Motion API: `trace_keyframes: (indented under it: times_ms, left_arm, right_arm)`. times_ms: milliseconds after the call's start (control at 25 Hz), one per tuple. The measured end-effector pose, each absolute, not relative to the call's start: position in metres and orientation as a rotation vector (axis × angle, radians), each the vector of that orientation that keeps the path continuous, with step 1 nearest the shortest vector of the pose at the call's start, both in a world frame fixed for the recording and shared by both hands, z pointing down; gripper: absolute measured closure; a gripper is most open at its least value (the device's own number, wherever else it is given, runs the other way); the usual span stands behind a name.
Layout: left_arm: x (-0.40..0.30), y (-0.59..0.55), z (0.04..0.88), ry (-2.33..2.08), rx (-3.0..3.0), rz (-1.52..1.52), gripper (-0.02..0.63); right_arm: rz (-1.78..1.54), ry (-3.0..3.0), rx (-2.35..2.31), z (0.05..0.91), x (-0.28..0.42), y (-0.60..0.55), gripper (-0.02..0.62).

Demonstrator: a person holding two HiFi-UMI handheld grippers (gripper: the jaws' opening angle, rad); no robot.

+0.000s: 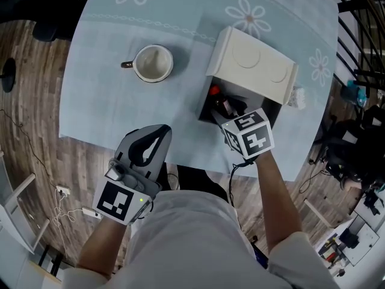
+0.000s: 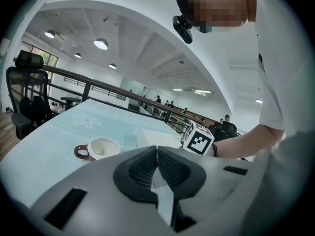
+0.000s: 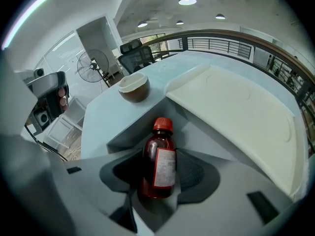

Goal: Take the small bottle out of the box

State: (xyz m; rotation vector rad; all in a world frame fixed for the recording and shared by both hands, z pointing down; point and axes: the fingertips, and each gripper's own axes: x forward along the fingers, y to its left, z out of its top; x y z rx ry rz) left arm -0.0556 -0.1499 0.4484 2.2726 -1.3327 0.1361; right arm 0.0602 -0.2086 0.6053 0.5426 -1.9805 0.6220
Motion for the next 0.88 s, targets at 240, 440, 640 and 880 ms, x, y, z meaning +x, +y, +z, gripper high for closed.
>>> trace_keyframes:
  times_ms: [240,440,640,880]
  left_arm:
    - [-0.055,-0.147,0.443,-1.335,2.291,0.163,0.583]
    - [-0.053,-0.145,0.430,-1.337,2.323,0.174,0.584]
    - [-0.050,-0.142,0.413,-1.336,2.360,0.172,0.584]
    - [-0.048,-0.138,0.396,-1.326,2.420,0.185,0.584]
  right_arm:
    - [0.632,-2.015,0.577,0.592,0.066,-0.214,0.371]
    - [0.643,-2.060,0.615,0.572,0.068,-0.213,0.371]
    - [0.678,-2.109,0.666,0.550,0.071,-0.210,0.371]
    - [0.678,-2.152,0.728,0.524,0.076,-0.207,0.371]
